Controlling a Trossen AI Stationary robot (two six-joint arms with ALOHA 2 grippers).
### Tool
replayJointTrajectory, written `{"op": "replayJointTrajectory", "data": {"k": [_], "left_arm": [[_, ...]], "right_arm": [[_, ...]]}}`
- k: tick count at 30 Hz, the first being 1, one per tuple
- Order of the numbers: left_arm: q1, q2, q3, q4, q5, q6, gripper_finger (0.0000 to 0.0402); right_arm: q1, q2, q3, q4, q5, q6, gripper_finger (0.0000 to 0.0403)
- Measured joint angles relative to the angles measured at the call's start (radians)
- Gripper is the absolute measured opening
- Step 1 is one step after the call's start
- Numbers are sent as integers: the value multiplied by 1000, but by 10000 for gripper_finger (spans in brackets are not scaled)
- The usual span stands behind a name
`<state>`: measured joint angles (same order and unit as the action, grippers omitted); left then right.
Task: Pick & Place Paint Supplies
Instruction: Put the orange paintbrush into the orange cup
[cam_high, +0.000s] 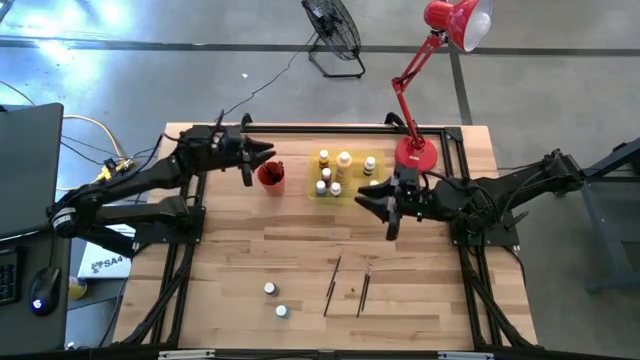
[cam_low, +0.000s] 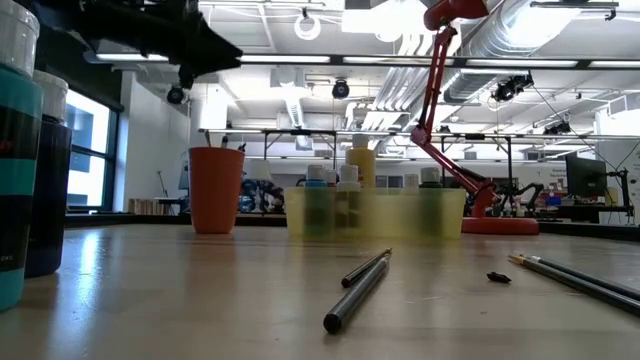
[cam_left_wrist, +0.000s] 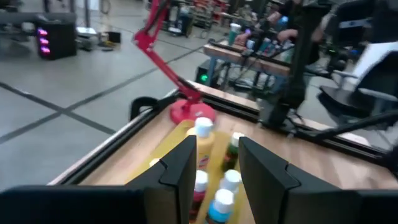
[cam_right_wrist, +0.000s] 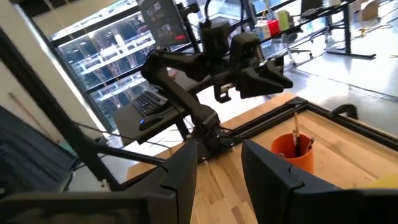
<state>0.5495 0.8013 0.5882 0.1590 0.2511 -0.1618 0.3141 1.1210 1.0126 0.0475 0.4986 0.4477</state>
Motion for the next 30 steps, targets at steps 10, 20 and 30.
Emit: {"op": "replayJointTrajectory", "data": {"k": [10,20,30], "left_arm": [[0,-2,125,-124,139,-1,118],[0,-2,225,-162,292,-40,118],[0,-2,352,-162,455,-57,118]], "right_arm": [[0,0,0,-2,-8,0,118],[0,0,0,-37,-8,-2,118],[-9,0,0,-19,-113,-58,118]]}}
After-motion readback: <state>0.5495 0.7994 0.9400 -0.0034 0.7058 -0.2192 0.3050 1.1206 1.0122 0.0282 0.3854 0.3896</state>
